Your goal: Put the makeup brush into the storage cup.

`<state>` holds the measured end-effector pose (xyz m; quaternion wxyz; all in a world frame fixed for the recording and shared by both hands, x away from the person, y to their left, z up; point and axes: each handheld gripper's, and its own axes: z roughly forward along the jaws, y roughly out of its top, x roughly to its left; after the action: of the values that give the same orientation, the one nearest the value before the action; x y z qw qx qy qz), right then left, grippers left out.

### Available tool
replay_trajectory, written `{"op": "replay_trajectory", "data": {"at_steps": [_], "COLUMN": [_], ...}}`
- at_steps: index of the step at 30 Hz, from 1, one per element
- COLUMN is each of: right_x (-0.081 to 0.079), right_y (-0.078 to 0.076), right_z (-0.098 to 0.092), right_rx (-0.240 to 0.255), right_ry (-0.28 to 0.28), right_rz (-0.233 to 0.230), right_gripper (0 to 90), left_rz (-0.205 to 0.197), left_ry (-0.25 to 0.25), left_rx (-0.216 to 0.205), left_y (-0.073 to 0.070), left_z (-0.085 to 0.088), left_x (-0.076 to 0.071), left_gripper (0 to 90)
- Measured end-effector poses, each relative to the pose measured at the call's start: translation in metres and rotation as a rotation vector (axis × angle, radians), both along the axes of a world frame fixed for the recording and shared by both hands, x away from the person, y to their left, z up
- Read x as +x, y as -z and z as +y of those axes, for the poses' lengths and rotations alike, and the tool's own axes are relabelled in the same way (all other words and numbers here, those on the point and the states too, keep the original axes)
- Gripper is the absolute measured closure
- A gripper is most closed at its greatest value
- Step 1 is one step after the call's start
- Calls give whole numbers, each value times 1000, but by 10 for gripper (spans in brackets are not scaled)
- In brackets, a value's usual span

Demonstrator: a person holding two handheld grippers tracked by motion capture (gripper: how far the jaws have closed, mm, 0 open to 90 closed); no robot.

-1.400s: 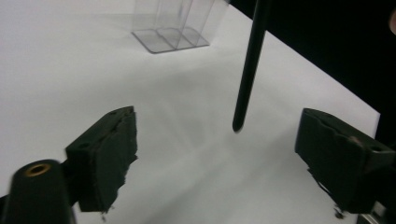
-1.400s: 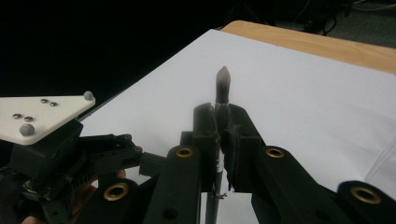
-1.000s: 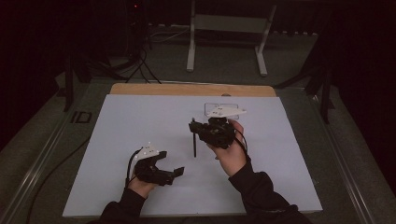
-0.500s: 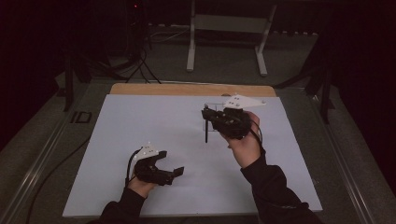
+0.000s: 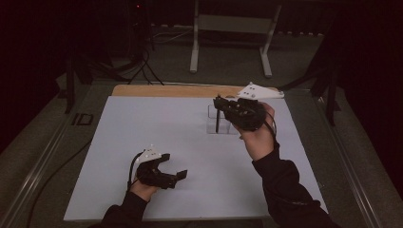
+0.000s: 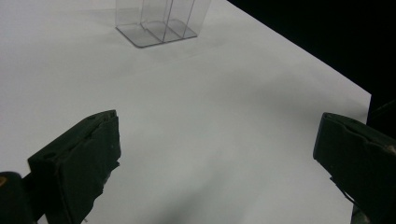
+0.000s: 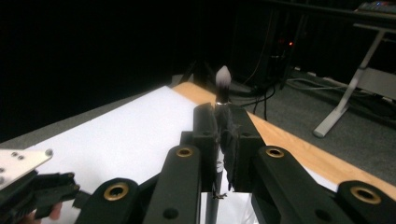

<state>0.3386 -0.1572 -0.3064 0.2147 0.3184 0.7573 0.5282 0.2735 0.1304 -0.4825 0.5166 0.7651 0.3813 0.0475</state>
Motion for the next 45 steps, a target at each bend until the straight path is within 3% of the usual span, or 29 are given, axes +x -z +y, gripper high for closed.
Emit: {"op": "replay_trajectory", "data": {"at_steps": [11, 18, 30, 45], "right_x": [18, 32, 64, 92], "right_y": [-13, -16, -14, 8], "right_z": [-10, -13, -19, -18], "right_rx": [5, 8, 35, -10], "right_ry": [30, 72, 131, 192], "right_rz": [-69, -81, -45, -23], "right_gripper": [840, 839, 840, 840], "left_rz": [-1, -6, -6, -11], "left_ry": [3, 2, 0, 12], "left_rx": [-5, -4, 3, 9], "left_y": [1, 0, 1, 2], "left_z": [0, 0, 1, 1], "left_x": [0, 0, 1, 1], "left_gripper": [17, 18, 18, 18]}}
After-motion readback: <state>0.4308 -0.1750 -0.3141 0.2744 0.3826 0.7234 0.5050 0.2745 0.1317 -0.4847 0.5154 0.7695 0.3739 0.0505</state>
